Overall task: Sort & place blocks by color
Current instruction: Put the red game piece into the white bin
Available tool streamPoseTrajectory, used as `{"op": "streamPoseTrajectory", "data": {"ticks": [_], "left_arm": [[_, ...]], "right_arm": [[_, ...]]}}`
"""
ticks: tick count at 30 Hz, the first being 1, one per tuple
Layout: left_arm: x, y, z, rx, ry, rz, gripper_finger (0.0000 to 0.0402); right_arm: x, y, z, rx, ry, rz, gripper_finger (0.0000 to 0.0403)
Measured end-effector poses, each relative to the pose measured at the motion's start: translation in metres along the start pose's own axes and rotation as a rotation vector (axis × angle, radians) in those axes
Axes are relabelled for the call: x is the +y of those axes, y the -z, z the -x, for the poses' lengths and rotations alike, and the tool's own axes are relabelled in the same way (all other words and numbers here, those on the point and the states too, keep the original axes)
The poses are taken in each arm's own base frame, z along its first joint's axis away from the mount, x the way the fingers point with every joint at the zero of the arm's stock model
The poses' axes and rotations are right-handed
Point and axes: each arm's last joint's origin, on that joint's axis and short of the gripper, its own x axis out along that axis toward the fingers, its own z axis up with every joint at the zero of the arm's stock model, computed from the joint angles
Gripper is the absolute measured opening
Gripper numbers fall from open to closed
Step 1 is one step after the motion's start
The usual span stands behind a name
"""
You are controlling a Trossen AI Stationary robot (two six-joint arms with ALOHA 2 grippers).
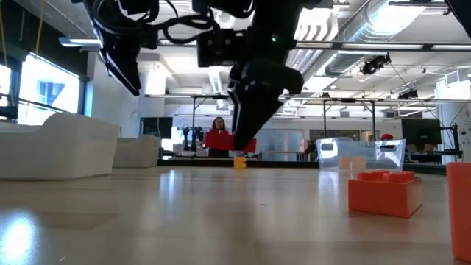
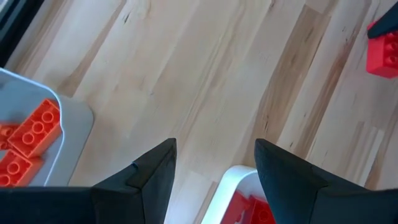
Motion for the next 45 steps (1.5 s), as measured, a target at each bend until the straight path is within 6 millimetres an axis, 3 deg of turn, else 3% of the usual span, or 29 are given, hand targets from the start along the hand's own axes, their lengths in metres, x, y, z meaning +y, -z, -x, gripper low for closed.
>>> {"op": "streamPoseTrajectory", "data": {"ticks": [10, 25, 35, 45], "left_arm": [[-0.011, -0.002, 0.000, -0.034, 0.025, -0.102, 0.0204], [-0.054, -0.010, 0.004, -0.201, 0.129, -0.378, 0.0203], [-0.082, -0.016, 0.011, -0.372, 0.206, -0.489, 0.0202], [-0.097, -0.019, 0.017, -0.465, 0.251, -0.520, 0.0204]], "right_arm": [[-0.007, -0.002, 0.036, -0.079, 0.040, -0.058, 0.0111], [-0.011, -0.001, 0.108, -0.282, 0.182, -0.114, 0.0111], [-0.015, -0.008, 0.115, -0.370, 0.288, -0.161, 0.0111], [-0.017, -0.020, 0.121, -0.502, 0.328, -0.174, 0.0111]]}}
